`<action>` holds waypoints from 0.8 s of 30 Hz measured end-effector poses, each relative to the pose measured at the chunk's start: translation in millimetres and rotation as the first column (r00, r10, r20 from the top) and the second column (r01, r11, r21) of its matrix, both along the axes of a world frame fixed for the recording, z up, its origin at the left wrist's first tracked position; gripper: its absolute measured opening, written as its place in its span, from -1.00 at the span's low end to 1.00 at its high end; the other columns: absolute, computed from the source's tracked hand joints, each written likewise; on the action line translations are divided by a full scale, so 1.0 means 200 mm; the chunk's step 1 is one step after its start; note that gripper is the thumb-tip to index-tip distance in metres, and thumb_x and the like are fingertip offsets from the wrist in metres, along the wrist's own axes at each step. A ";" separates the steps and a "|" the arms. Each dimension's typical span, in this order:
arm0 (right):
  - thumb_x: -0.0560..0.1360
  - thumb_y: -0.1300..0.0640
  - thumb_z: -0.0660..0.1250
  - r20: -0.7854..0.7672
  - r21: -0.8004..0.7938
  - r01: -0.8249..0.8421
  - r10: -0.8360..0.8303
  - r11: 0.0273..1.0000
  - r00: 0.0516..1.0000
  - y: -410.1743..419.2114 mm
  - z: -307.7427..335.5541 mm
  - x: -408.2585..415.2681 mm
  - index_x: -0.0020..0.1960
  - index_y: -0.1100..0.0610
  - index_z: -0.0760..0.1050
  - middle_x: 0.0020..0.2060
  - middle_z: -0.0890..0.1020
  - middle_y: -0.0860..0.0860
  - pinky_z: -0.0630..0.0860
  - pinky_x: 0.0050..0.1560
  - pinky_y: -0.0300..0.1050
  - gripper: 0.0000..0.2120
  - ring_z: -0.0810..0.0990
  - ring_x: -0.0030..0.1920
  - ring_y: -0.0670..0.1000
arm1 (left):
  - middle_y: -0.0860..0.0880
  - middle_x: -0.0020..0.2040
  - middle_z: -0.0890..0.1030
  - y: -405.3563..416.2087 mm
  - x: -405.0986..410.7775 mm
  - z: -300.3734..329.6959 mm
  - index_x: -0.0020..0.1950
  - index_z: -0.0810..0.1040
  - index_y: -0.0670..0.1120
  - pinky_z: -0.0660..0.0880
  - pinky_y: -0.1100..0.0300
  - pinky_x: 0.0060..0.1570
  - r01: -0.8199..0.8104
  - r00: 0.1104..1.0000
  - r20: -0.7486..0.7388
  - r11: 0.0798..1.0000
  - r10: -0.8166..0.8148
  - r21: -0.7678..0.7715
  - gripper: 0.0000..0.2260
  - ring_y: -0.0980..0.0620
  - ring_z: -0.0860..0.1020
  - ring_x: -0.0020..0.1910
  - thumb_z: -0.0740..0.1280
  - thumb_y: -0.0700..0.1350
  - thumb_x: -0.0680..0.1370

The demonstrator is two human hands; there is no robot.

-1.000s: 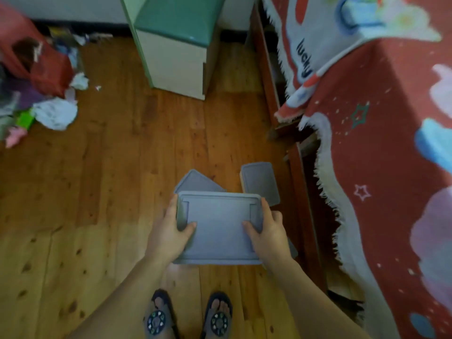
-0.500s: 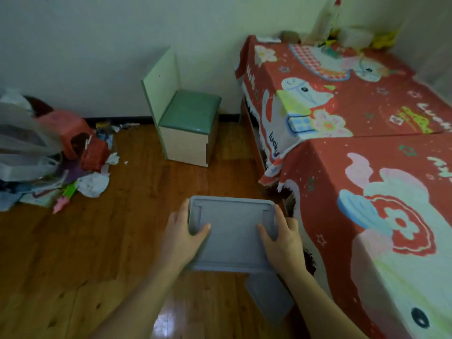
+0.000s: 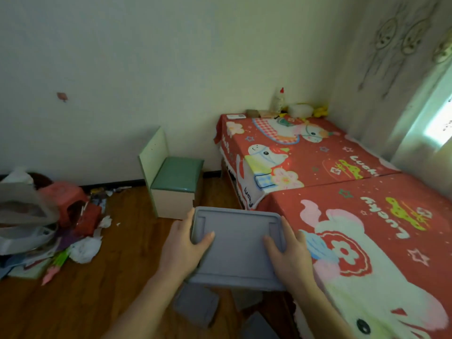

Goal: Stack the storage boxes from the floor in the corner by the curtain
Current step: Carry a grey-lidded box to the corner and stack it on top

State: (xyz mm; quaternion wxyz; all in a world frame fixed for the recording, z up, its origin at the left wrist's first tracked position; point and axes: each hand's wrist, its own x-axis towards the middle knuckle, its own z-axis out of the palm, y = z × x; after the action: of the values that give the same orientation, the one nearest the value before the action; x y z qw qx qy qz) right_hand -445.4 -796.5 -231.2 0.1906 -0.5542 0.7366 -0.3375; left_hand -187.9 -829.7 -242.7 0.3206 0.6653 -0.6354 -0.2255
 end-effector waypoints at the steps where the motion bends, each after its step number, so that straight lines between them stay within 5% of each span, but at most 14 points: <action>1: 0.52 -0.20 0.32 -0.006 -0.008 0.013 -0.013 1.000 1.000 0.02 0.05 -0.01 0.56 -0.13 0.20 0.14 0.37 -0.02 0.35 0.12 -0.14 -0.34 0.47 0.21 0.09 | 0.04 0.32 0.41 0.00 -0.01 0.05 0.55 0.09 0.17 0.46 0.15 0.13 0.007 1.000 -0.011 1.000 -0.007 -0.013 -0.21 0.05 0.46 0.24 0.24 0.43 0.42; 6: 0.50 -0.27 0.31 -0.017 -0.053 0.074 -0.075 0.996 0.997 0.10 0.31 -0.06 0.53 -0.20 0.19 0.14 0.37 -0.04 0.37 0.02 -0.11 -0.34 0.48 0.17 0.09 | 0.00 0.44 0.38 0.00 -0.08 0.27 0.57 0.10 0.13 0.38 0.13 0.18 0.071 0.996 -0.052 0.996 -0.074 -0.054 -0.22 -0.01 0.41 0.35 0.30 0.37 0.45; 14: 0.50 -0.25 0.33 -0.039 -0.134 0.222 -0.229 0.966 0.973 0.29 0.69 -0.01 0.55 -0.15 0.21 0.12 0.40 -0.01 0.42 0.08 -0.06 -0.31 0.47 0.18 0.10 | -0.01 0.20 0.44 -0.02 -0.10 0.64 0.53 0.18 0.13 0.34 0.19 -0.04 0.180 0.980 -0.056 0.969 -0.192 -0.171 -0.26 0.05 0.46 0.10 0.32 0.36 0.43; 24: 0.47 -0.28 0.35 0.008 -0.243 0.415 -0.426 0.877 0.905 0.67 0.91 -0.04 0.53 -0.19 0.23 0.11 0.40 -0.07 0.36 -0.04 -0.12 -0.31 0.45 -0.01 -0.05 | -0.02 0.35 0.42 0.14 -0.24 0.91 0.51 0.21 0.13 0.38 0.11 0.16 0.372 0.904 -0.113 0.888 -0.413 -0.272 -0.30 -0.04 0.43 0.31 0.35 0.31 0.46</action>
State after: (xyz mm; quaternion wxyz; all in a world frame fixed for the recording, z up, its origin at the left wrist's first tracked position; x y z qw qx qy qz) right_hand -453.9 -663.4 -49.2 0.0279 -0.4072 0.7975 -0.4443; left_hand -236.7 -802.1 -61.3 0.3997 0.4567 -0.7506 -0.2611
